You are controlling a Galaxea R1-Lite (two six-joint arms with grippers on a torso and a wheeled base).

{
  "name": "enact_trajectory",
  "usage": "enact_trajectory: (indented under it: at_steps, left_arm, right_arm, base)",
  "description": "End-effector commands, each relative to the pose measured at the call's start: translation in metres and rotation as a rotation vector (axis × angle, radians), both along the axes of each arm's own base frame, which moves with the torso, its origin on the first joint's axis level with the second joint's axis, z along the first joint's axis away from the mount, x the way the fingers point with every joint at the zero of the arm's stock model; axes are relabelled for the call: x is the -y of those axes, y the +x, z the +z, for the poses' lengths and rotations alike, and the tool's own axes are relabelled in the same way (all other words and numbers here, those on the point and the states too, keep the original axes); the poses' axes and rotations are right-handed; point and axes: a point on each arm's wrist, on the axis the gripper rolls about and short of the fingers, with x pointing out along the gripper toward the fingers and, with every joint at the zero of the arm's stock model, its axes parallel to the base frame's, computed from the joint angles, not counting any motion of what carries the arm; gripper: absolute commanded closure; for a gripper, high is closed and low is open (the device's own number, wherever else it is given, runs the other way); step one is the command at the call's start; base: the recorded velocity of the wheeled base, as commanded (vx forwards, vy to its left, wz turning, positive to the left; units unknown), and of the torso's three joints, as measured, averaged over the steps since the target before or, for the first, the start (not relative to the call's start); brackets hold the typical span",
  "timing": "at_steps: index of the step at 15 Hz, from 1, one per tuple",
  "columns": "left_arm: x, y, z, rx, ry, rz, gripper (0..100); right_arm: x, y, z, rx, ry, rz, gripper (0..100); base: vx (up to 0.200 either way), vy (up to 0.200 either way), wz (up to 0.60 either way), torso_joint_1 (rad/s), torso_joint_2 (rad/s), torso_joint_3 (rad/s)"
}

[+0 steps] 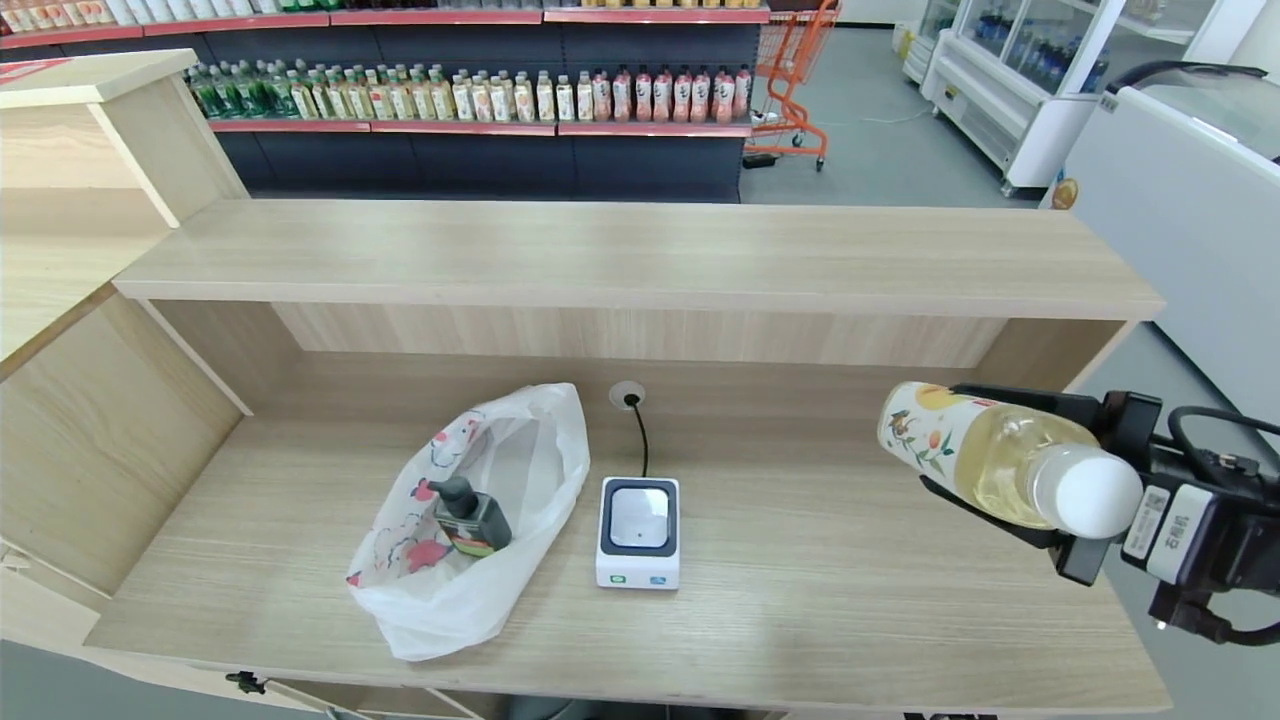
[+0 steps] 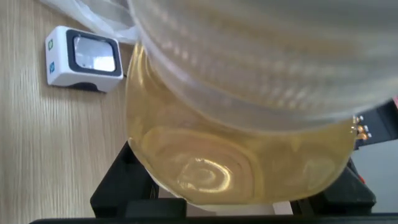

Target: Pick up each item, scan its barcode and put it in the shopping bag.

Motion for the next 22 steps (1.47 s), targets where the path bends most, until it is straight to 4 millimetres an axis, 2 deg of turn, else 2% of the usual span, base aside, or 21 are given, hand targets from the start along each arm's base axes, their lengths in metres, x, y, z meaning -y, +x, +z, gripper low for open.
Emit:
enact_trajectory:
  at_steps: [1,5,10,14,16,19,22]
  left_arm:
    - [0.000,0.000,0.000,0.000,-0.002,0.000,0]
    - [0.000,0.000,0.000,0.000,-0.008,0.000,0]
    - [0.000,0.000,0.000,0.000,-0.003,0.000,0]
    - [0.000,0.000,0.000,-0.001,-0.003,0.001,0]
    - [0.000,0.000,0.000,0.000,-0.003,0.001,0]
    - [0.000,0.000,0.000,0.000,-0.003,0.000,0]
    - [0.000,0.000,0.000,0.000,-0.003,0.000,0]
  right_arm:
    - [0.000,-0.003,-0.004,-0.027,0.008,0.007,100]
    - [0.001,-0.012,-0.020,-0.185,0.066,0.028,100]
    - [0.005,-0.014,-0.039,-0.277,0.057,0.049,100]
    - [0.031,-0.017,-0.068,-0.378,0.043,-0.080,100]
    - [0.035,-0.007,-0.078,-0.392,0.015,-0.054,100]
    - [0.033,0.015,-0.085,-0.319,-0.025,0.061,100]
    - [0.027,0.020,-0.092,-0.312,-0.017,0.174,100]
  base:
    - [0.000,0.200,0.00,0.007,0.00,0.007]
    - [0.000,0.200,0.00,0.004,0.00,0.002]
    - [0.000,0.160,0.00,0.002,0.00,0.001]
    - [0.000,0.000,0.00,0.000,0.00,0.000]
    - [0.000,0.000,0.00,0.000,0.00,0.000]
    - [0.000,0.000,0.00,0.000,0.00,0.000]
    - [0.000,0.000,0.00,0.000,0.00,0.000]
